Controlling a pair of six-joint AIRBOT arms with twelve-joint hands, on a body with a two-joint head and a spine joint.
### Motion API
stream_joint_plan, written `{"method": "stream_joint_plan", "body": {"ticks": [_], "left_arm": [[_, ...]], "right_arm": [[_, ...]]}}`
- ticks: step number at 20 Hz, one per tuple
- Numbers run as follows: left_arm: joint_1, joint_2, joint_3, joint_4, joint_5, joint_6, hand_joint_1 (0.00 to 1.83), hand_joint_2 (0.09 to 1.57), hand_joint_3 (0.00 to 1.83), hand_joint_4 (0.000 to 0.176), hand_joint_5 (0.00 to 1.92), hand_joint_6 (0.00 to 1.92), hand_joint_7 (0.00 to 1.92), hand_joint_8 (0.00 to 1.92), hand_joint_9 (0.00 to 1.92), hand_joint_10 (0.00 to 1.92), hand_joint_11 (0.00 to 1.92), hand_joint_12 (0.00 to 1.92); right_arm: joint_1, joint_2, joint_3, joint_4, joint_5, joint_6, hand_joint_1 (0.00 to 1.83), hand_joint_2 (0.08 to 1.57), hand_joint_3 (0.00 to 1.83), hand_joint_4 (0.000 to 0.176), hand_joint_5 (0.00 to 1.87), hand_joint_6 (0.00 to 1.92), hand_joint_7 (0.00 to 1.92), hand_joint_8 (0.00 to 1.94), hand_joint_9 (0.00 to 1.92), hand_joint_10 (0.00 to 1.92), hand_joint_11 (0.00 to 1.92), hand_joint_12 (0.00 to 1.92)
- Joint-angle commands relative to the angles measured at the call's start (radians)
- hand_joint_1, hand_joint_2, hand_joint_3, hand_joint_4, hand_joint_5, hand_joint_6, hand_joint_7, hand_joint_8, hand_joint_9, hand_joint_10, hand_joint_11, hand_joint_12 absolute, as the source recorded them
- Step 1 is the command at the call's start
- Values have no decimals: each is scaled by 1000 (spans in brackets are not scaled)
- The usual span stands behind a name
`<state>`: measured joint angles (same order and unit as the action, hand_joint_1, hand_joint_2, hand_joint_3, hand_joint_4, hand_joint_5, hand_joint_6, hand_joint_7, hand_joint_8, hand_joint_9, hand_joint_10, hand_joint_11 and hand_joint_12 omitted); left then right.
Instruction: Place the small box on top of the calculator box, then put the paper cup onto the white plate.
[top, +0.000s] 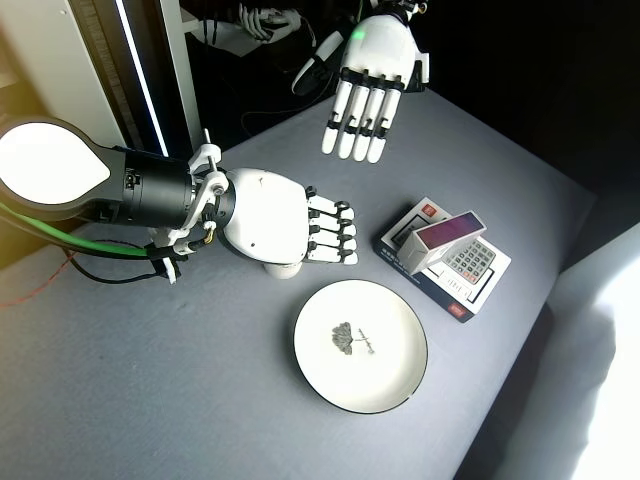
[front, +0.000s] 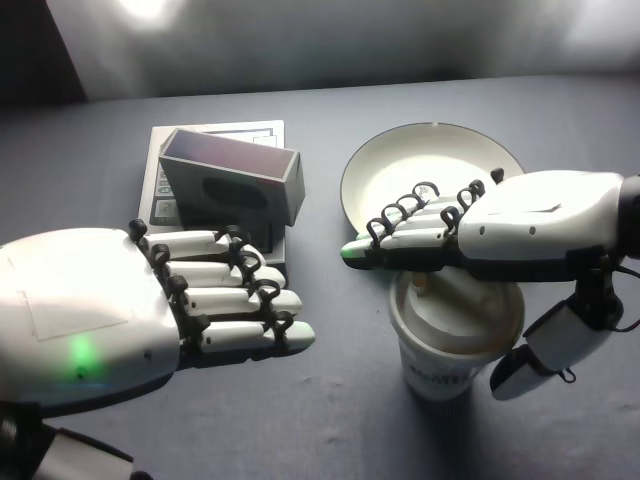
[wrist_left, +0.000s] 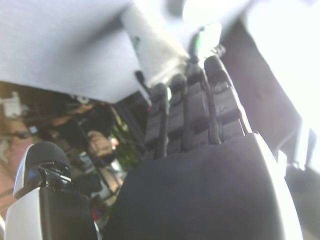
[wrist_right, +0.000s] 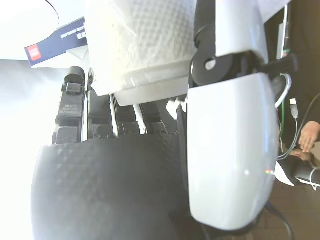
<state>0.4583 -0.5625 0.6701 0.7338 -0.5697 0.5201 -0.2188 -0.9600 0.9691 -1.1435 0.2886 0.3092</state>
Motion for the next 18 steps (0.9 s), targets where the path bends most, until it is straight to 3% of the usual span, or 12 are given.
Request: {"method": "stream_joint_plan", "body": {"ticks": [1, 6, 8, 9, 11, 13, 15, 16, 18], "left_arm": [[-14, 10, -8, -30, -86, -6, 199, 1029, 2, 0, 204, 6, 180, 8, 149, 4, 0, 410], [-16, 11, -7, 8, -83, -61, 189, 1030, 2, 0, 193, 5, 184, 8, 155, 7, 0, 391], [-16, 11, -1, 19, -83, -74, 203, 1031, 0, 0, 236, 10, 239, 13, 204, 14, 0, 490], [-16, 11, 4, 21, -83, -74, 203, 1031, 0, 0, 236, 10, 239, 13, 204, 14, 0, 490], [-16, 10, 13, 23, -84, -74, 185, 1055, 7, 0, 223, 1, 223, 1, 194, 4, 0, 466], [-16, 10, 20, 26, -88, -74, 195, 1053, 2, 0, 275, 6, 278, 8, 248, 11, 0, 612], [-16, 10, 20, 27, -89, -74, 160, 1079, 11, 0, 288, 8, 305, 14, 272, 16, 0, 629], [-16, 10, 20, 27, -89, -74, 149, 1088, 9, 0, 294, 6, 311, 9, 279, 12, 0, 647], [-16, 10, 16, 23, -89, -74, 138, 1105, 5, 0, 289, 6, 310, 8, 278, 6, 0, 621]], "right_arm": [[3, 7, 2, 26, 68, 2, 1196, 859, 16, 0, 0, 0, 0, 0, 0, 0, 0, 0], [2, 7, 5, 34, 73, 2, 1138, 931, 40, 0, 0, 0, 0, 0, 0, 0, 26, 20], [1, 7, 7, 34, 73, 2, 1160, 973, 24, 0, 0, 0, 0, 0, 0, 0, 0, 339], [2, 7, 7, 34, 74, 2, 1160, 973, 24, 0, 0, 0, 0, 0, 0, 0, 0, 339], [1, 7, 8, 34, 83, 2, 1140, 997, 8, 0, 33, 10, 21, 5, 59, 20, 0, 769], [0, 7, 8, 34, 87, 2, 1199, 1013, 3, 0, 164, 18, 197, 12, 212, 41, 0, 1044], [1, 7, 8, 34, 87, 2, 1315, 1026, 1, 0, 430, 46, 475, 26, 430, 63, 9, 1252], [1, 7, 8, 34, 87, 2, 1366, 1020, 0, 0, 531, 40, 585, 19, 518, 62, 53, 1289], [1, 7, 9, 34, 90, 0, 1447, 1082, 14, 0, 794, 59, 865, 41, 800, 104, 326, 1265]]}}
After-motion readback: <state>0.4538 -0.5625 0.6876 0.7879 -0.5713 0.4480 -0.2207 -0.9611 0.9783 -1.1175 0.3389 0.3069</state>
